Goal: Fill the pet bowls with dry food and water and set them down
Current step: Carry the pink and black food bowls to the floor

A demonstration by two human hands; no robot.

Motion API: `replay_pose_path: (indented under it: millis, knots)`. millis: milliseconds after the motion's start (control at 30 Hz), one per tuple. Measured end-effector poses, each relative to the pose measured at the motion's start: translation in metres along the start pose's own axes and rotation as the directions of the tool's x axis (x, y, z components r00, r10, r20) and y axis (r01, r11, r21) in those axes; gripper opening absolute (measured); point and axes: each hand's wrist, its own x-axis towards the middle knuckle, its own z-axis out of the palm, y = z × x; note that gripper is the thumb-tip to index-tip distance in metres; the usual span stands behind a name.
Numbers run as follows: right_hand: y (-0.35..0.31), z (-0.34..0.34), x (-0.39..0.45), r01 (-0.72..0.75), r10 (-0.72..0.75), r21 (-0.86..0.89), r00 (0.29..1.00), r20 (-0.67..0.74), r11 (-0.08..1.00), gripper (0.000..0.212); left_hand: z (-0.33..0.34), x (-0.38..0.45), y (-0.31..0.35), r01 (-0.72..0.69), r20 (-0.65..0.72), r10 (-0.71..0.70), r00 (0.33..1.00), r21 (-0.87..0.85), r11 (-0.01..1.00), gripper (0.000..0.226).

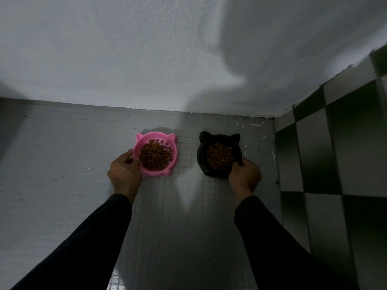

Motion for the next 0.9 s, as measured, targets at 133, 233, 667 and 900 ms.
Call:
replay_pose_path:
  millis: [133, 233, 667, 900]
  knots:
    - [-0.001, 0.000, -0.002, 0.006, -0.006, -0.024, 1.000, 0.013, 1.000, 0.033, -0.002, -0.002, 0.002, 0.014, 0.034, -0.015, 0.999, 0.023, 1.000, 0.033]
    - [0.003, -0.001, -0.005, 0.041, -0.039, -0.059, 0.999, 0.031, 0.997, 0.026, -0.004, -0.005, 0.004, 0.003, 0.066, -0.010, 0.998, 0.106, 0.994, 0.040]
    - [-0.014, -0.048, -0.049, 0.128, -0.054, -0.267, 0.962, 0.268, 0.955, 0.057, -0.039, -0.027, 0.008, -0.179, 0.305, -0.004, 0.952, 0.571, 0.801, 0.041]
    - [-0.039, -0.099, -0.090, 0.424, -0.139, -0.482, 0.843, 0.520, 0.767, 0.038, -0.092, -0.082, 0.091, -0.416, 0.524, -0.099, 0.846, 0.764, 0.492, 0.055]
